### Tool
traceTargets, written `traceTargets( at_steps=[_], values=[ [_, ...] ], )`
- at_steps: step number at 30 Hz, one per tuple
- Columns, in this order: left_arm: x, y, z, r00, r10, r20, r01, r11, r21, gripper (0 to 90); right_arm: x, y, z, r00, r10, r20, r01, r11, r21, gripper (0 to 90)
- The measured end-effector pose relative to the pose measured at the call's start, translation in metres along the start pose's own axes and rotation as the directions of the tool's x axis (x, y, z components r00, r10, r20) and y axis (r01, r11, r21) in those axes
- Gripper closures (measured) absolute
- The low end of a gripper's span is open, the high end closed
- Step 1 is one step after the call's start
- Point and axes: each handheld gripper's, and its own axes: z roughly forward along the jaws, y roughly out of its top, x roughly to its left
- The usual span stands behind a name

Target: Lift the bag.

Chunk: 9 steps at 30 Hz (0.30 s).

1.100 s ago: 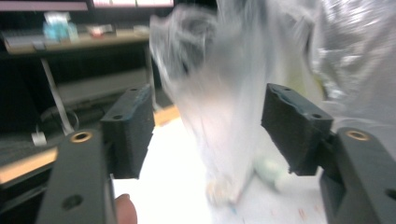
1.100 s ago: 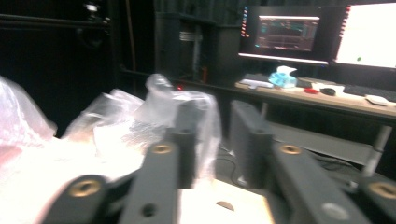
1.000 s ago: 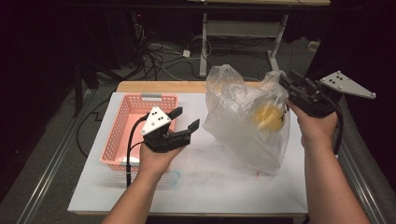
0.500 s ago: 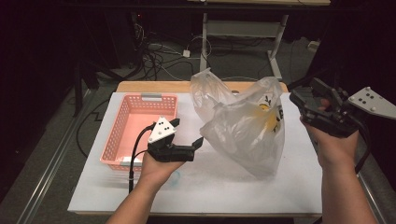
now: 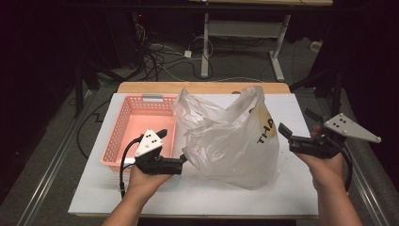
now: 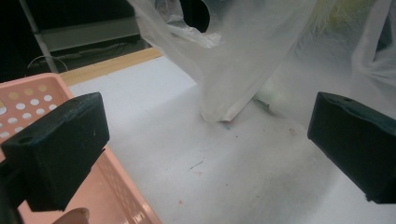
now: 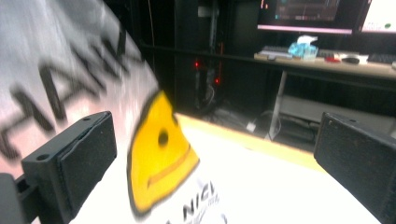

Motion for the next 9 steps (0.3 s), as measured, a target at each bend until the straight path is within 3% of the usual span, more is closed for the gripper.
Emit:
traceTargets(
  at_steps=[9],
  values=[
    [-0.003,-0.008,-0.001,0.9999,0.010,0.010,-0.010,0.9999,-0.007,0.0,-0.003,-0.035,-0.005,0.9995,0.019,0.025,-0.021,0.999,0.051,0.2]
  ],
)
